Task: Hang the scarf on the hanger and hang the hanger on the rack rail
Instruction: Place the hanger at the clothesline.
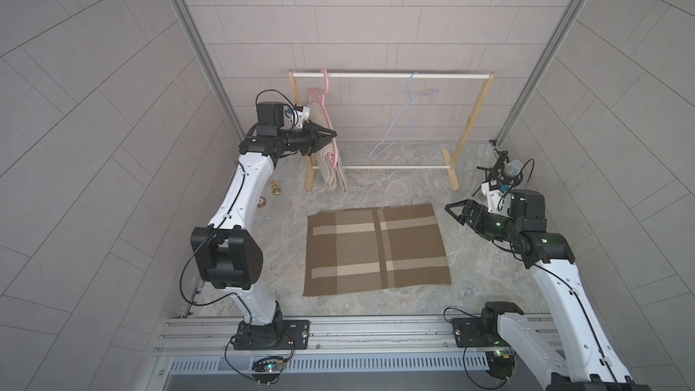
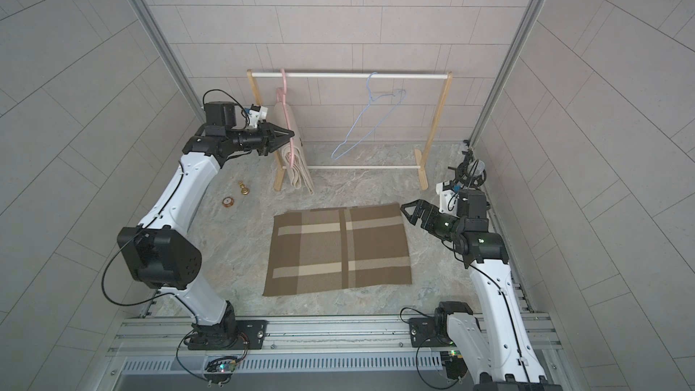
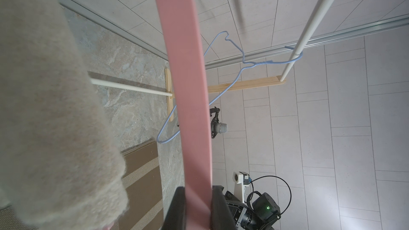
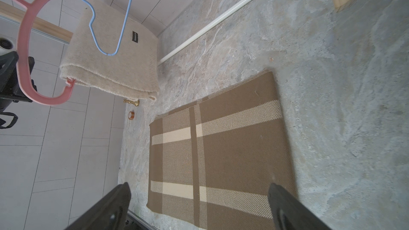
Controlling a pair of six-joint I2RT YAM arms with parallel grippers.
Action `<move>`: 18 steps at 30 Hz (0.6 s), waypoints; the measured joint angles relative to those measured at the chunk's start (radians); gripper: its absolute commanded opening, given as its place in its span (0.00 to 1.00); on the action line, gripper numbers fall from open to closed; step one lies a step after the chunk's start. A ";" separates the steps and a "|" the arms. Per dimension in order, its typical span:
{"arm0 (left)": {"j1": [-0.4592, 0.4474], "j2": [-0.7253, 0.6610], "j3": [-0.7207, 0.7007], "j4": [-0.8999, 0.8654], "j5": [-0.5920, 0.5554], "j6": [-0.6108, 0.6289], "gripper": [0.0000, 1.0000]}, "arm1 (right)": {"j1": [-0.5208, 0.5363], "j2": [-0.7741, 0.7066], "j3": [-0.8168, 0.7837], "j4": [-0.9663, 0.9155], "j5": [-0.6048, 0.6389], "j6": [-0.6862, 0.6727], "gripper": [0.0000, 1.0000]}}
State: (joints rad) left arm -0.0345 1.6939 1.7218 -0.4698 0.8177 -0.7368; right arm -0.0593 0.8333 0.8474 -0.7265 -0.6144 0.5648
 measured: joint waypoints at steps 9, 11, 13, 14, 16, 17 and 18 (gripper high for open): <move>0.063 -0.152 -0.130 -0.041 -0.044 0.093 0.48 | 0.051 0.014 0.036 0.087 0.006 0.032 0.99; 0.082 -0.192 -0.154 -0.066 -0.064 0.119 0.50 | 0.099 0.038 0.062 0.115 0.032 0.039 0.99; 0.095 -0.248 -0.179 -0.097 -0.090 0.156 0.52 | 0.177 0.080 0.097 0.156 0.079 0.047 0.99; 0.101 -0.271 -0.187 -0.108 -0.100 0.169 0.54 | 0.213 0.105 0.116 0.178 0.101 0.050 0.99; 0.105 -0.328 -0.209 -0.125 -0.115 0.197 0.56 | 0.272 0.159 0.149 0.238 0.143 0.063 0.98; 0.105 -0.365 -0.226 -0.130 -0.120 0.212 0.59 | 0.296 0.188 0.163 0.278 0.167 0.073 0.98; 0.105 -0.401 -0.244 -0.132 -0.124 0.223 0.61 | 0.315 0.217 0.176 0.319 0.188 0.083 0.98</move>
State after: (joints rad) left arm 0.0700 1.2926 1.4776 -0.6018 0.6937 -0.5137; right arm 0.2558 1.0504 1.0237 -0.4080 -0.4267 0.6479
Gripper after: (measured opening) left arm 0.574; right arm 0.984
